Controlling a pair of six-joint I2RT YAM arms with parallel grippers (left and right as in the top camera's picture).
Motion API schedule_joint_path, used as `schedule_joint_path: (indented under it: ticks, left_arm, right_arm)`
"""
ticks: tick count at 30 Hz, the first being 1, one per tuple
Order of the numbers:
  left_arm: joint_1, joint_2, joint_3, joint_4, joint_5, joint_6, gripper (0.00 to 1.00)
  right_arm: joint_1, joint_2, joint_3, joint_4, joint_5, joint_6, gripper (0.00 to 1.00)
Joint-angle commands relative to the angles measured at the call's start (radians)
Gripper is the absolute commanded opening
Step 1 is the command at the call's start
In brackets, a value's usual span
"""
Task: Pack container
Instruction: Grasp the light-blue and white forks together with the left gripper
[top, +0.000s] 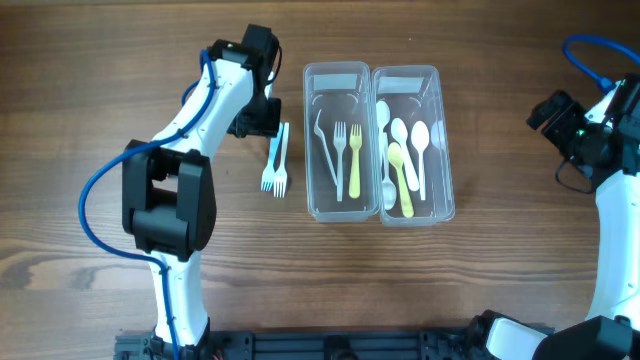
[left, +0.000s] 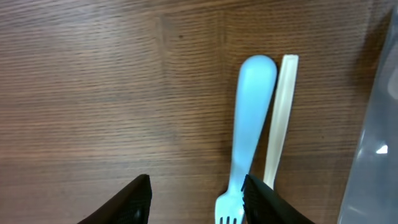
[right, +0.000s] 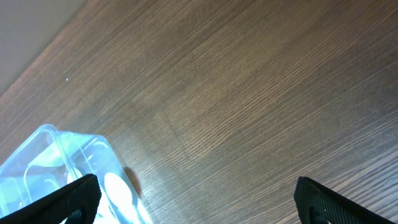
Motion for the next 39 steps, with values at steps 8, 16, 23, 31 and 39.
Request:
schedule_joint_path:
  ticks: [8, 16, 23, 31, 39]
  left_arm:
    - [-0.048, 0.014, -0.135, 0.098, 0.083, 0.027, 0.5]
    - [-0.058, 0.034, -0.137, 0.108, 0.083, 0.019, 0.5]
    - [-0.055, 0.035, -0.196, 0.147, 0.073, 0.019, 0.49]
    - [-0.05, 0.035, -0.227, 0.175, 0.076, 0.019, 0.49]
    - [-0.05, 0.031, -0.225, 0.179, 0.08, 0.02, 0.43]
  right_arm:
    - [0.001, 0.008, 0.004, 0.001, 0.018, 0.007, 1.0]
    - [0.001, 0.008, 0.005, 0.001, 0.018, 0.007, 1.0]
    - [0.001, 0.008, 0.004, 0.001, 0.018, 0.007, 1.0]
    - [0.001, 0.008, 0.005, 0.001, 0.018, 0.007, 1.0]
    - [0.001, 0.008, 0.004, 0.0, 0.018, 0.007, 1.0]
